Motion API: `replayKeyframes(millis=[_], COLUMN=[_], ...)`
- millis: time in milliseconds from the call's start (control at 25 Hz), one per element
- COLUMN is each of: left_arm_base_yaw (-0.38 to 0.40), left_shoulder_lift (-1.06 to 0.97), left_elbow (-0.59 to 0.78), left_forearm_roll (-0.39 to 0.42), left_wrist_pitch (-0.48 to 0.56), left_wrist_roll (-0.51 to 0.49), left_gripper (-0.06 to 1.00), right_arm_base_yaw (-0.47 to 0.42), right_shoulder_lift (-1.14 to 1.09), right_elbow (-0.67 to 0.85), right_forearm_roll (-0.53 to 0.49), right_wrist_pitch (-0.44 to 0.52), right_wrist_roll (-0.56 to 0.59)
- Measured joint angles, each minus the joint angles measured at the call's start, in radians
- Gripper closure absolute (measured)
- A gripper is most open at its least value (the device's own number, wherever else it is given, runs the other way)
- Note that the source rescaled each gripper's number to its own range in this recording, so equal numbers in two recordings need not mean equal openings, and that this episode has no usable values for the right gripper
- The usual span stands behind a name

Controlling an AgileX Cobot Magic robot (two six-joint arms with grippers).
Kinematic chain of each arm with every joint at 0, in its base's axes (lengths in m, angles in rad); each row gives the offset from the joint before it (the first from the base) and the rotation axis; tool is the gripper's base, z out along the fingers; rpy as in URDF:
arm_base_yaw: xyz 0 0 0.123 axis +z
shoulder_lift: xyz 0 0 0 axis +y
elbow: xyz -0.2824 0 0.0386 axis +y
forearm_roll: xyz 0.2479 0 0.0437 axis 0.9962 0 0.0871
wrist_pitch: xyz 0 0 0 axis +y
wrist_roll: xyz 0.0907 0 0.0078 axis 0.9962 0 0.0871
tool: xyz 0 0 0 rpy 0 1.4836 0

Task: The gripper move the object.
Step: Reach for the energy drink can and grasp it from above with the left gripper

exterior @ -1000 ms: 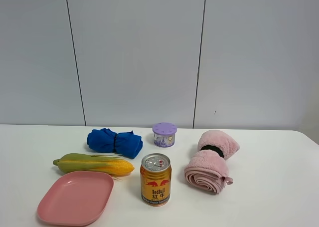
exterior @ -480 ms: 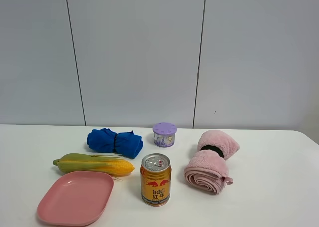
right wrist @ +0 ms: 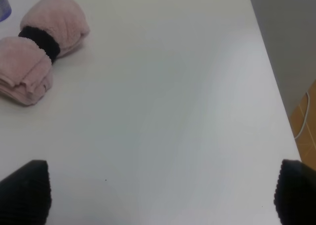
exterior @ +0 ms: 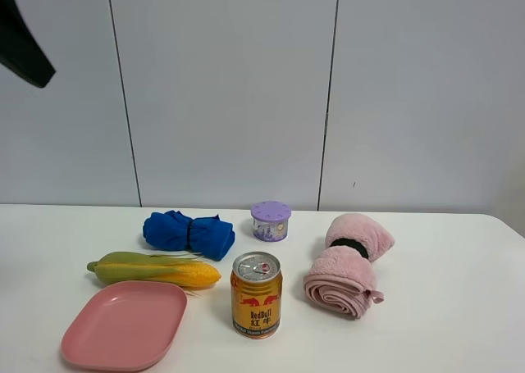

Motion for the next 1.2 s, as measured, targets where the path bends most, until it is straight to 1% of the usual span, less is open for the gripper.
replayKeyframes(millis=[200,280,360,560,720,880,1000,1200], left_arm_base_yaw=[-0.147,-0.221,-0.296,-0.453,-0.558,-0.609,-0.614,-0.614], left_shoulder_lift=[0.142,0.189,0.23,0.334,0.414,0.5,0.557,0.627], left_elbow=[-0.109,-0.135,-0.145,-0.151,-0.151,-0.151,-0.151,-0.151], left_forearm_roll=[0.0,0.005,0.015,0.036,0.097,0.169,0.199,0.232], left_wrist_pitch=[-0.016,-0.022,-0.039,-0.096,-0.159,-0.2,-0.227,-0.307], left_wrist_roll=[0.0,0.0,0.0,0.0,0.0,0.0,0.001,0.004], left_gripper=[-0.06,-0.06,-0.06,-0.06,-0.06,-0.06,-0.06,-0.06], right_arm_base_yaw=[0.0,0.0,0.0,0.0,0.0,0.0,0.0,0.0], right_shoulder_lift=[0.0,0.0,0.0,0.0,0.0,0.0,0.0,0.0], right_elbow=[0.0,0.0,0.0,0.0,0.0,0.0,0.0,0.0], right_forearm_roll=[0.0,0.0,0.0,0.0,0.0,0.0,0.0,0.0], right_wrist_pitch=[0.0,0.0,0.0,0.0,0.0,0.0,0.0,0.0], right_wrist_roll=[0.0,0.0,0.0,0.0,0.0,0.0,0.0,0.0])
